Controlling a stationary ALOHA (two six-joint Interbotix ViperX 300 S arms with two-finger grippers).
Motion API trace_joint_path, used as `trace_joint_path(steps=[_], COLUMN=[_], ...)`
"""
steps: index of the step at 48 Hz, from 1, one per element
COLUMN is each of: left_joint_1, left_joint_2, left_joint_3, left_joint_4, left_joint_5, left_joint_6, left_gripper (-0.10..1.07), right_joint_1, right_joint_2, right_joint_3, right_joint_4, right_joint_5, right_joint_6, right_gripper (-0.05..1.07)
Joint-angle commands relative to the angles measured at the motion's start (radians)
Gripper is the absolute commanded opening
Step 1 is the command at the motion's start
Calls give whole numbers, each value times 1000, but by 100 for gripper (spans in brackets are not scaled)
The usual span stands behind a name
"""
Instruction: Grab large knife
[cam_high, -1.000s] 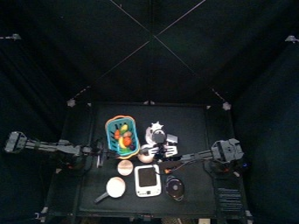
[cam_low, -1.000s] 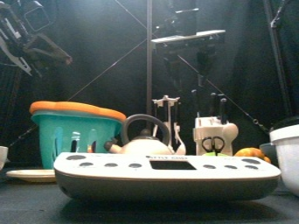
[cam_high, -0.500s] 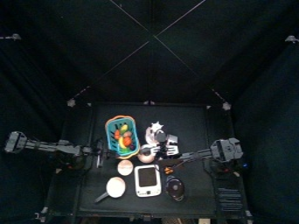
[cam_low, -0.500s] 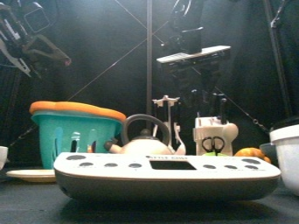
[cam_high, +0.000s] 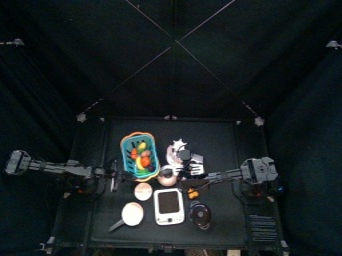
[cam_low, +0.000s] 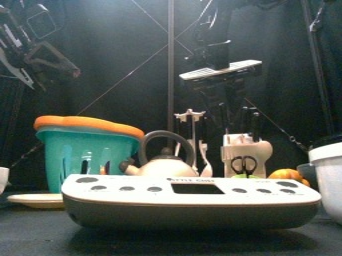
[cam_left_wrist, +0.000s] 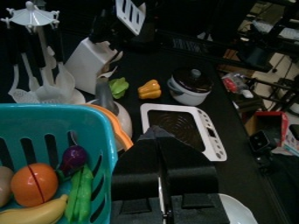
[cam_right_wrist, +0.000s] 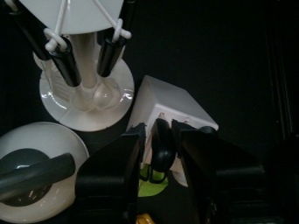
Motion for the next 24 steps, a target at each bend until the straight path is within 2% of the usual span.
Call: trace_joint_path(steps=[1,24], left_joint_1=[-2,-2], left_joint_2=[3,2], left_joint_3=[-14,-12], left_joint_4=[-2,-9], left_joint_5=[-5,-3], left_joint_6=[-2,0], left_gripper=[-3,-3], right_joint_1=[-8,-8], right_joint_2=[-44,-44], right_joint_3=[-26,-34], right_joint_4=[-9,-11], right_joint_5=[0,20], right_joint_6=[6,5], right_gripper=[70,64])
